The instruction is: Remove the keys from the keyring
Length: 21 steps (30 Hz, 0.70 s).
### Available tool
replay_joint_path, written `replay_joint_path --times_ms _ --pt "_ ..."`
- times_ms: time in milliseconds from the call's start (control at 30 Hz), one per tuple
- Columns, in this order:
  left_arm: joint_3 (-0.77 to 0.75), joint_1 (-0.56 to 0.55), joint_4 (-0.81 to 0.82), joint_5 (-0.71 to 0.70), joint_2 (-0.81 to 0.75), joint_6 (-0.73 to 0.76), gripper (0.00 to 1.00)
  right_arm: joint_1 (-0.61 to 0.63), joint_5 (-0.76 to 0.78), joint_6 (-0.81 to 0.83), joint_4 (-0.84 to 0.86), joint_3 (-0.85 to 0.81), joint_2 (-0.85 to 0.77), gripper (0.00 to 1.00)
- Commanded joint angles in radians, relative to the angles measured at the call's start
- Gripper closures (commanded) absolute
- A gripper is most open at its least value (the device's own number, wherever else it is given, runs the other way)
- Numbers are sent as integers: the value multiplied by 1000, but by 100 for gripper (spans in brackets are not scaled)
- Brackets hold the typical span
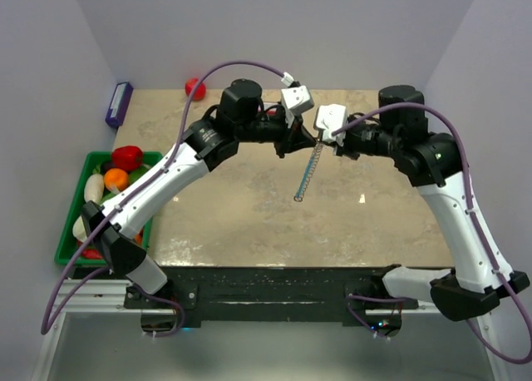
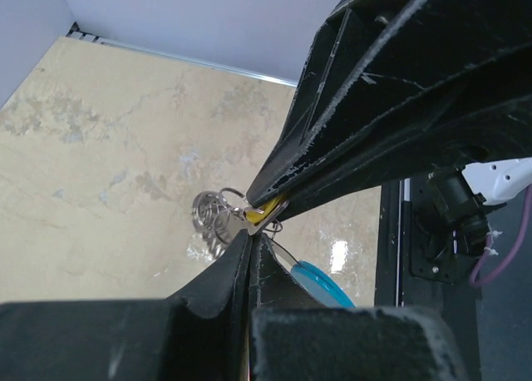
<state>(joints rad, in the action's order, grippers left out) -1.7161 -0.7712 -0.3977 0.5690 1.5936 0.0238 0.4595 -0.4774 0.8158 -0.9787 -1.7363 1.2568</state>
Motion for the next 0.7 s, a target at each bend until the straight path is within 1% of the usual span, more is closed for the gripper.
replay_joint_path --times_ms 0,67,167,200,300,333,367,433,500,667 --pt "-30 -14 28 28 6 24 100 11 -47 138 78 49 -71 98" --pt "-36 -13 26 46 6 22 100 10 -33 177 101 81 -86 98" --pt "-33 -14 40 146 6 16 100 10 -29 220 138 129 -112 99" --pt "-28 -14 45 219 8 10 100 10 -35 227 135 129 -109 99" --pt "-16 -13 66 337 8 -7 100 10 -70 236 140 103 -112 99" --pt "-14 -13 74 363 8 -10 100 10 -82 255 138 95 -115 98" --pt "-10 -13 80 391 6 -12 100 10 -98 263 135 92 -114 94" --pt "4 -13 97 477 2 -16 100 10 -107 276 137 87 -114 90" --pt "18 -14 108 538 -9 -16 100 10 -127 272 146 84 -114 89" --pt "23 -13 114 614 -18 -18 100 11 -182 226 167 64 -114 91"
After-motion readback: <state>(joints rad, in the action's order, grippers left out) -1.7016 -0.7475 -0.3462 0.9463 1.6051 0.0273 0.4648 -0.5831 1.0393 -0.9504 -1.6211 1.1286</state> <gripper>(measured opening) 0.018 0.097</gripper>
